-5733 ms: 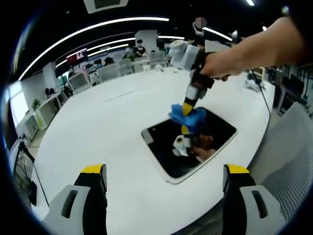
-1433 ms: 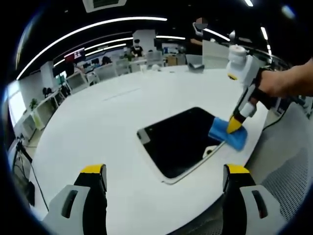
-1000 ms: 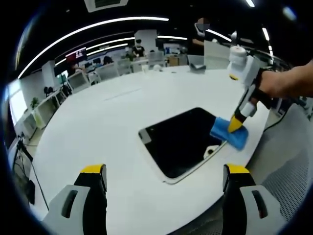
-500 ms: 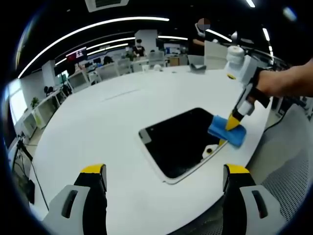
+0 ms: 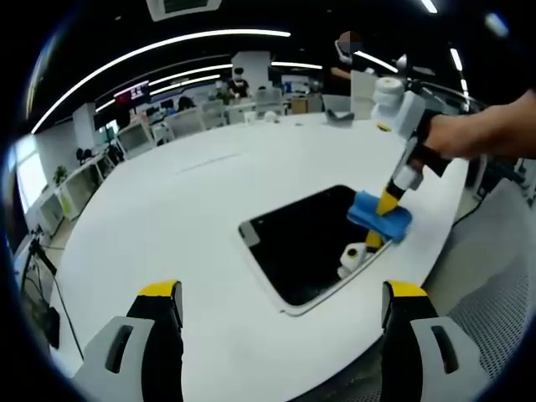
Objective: Wipe the mirror surface with the cleaning cloth until all visible marks leave the cleaned area.
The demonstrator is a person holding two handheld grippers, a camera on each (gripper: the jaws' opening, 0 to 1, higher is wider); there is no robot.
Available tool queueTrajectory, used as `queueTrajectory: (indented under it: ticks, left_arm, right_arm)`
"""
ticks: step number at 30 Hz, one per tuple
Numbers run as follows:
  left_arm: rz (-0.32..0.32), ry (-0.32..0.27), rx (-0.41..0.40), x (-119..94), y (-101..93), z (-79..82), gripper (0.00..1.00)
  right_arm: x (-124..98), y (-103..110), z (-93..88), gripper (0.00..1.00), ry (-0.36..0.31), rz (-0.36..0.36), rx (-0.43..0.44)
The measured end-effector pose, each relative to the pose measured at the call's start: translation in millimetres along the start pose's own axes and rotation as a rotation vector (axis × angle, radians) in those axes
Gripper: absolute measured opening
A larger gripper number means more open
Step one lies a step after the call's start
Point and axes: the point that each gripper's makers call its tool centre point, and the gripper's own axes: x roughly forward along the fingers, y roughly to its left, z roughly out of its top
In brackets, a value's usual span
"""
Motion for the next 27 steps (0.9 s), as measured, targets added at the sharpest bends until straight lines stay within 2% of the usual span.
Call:
queueTrajectory:
  ticks: [16,27]
  left_arm:
    - [-0.005,0.003,-0.003,1,-0.5,-1.7,0.99]
    - [-0.010,0.001,-0.005,0,-1.0,-2.0,0.99]
  right_arm:
    - [1,-5,17.2,0.02,-0.010,-0.012,0.000]
    - [7,-14,36.3,0.02,-0.008,-0.022,0.004]
